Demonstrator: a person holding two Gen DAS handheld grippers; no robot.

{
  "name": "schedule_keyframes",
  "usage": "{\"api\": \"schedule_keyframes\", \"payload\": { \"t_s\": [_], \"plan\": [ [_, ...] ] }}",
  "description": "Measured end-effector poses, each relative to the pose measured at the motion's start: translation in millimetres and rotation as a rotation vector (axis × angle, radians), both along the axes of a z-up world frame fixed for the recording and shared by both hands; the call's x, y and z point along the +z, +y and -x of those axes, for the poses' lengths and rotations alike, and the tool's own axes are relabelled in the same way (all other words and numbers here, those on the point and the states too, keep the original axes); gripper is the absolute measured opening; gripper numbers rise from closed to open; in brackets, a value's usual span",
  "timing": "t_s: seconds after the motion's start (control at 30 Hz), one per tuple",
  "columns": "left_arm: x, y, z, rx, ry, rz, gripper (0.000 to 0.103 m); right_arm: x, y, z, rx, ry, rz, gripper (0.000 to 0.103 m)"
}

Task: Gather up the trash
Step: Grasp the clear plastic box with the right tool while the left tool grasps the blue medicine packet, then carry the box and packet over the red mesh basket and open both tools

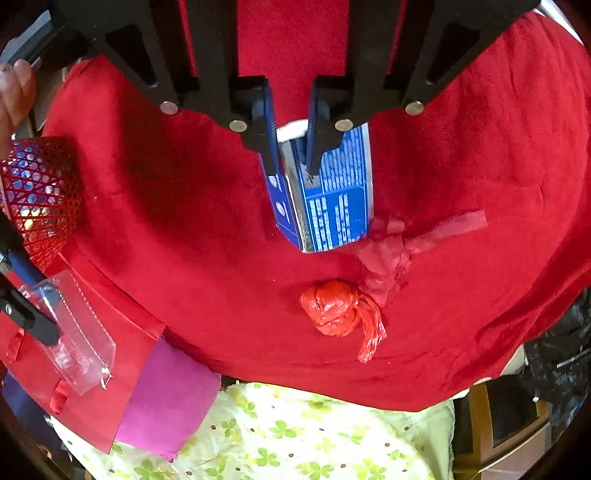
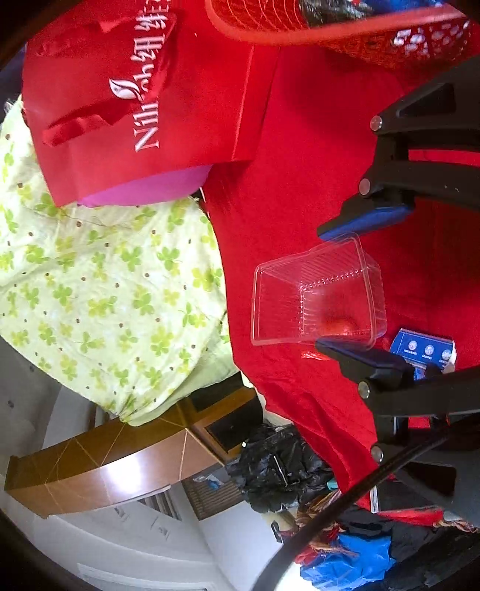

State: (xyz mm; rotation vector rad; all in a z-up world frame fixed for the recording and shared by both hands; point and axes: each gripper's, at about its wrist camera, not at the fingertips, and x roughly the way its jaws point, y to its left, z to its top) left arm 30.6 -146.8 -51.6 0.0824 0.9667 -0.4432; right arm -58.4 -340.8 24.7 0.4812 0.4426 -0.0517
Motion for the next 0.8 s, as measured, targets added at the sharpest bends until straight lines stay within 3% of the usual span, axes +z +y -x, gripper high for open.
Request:
{"api": "schedule_keyframes", "payload": {
  "t_s": [0.1,0.13,0.17,0.23,0.5,0.73,0.8],
  "plan": [
    [5.3,4.0,6.2,-0.004,-0.012,0.023,0.020,1.1,-2.8,10.2,-0.011,-0.004,0.000,0.057],
    [6.5,3.8,8.4,-0.002,-0.017,0.028,0.032,1.7,-3.3,13.6,-0.012,-0.007,-0.001,0.057],
    [7.6,4.4,8.6,0.006,-0.024,0.027,0.053,2.9,-3.5,17.2,-0.013,-0.013,-0.001,0.057],
    [9.1,6.4,7.7,0.041,-0.046,0.016,0.073,5.6,-1.8,23.2,-0.015,-0.027,0.010,0.057],
    [-19.3,6.7,-16.4,0.100,0.057,0.047,0.073,5.3,3.3,20.2,-0.004,-0.022,0.018,0.057],
    [-21.8,3.2,-22.0,0.121,0.029,0.078,0.072,2.5,3.6,15.1,0.005,-0.009,0.035,0.057],
    [-21.0,1.4,-21.7,0.124,0.017,0.077,0.067,2.7,4.3,15.8,0.005,-0.011,0.043,0.057]
  ]
}}
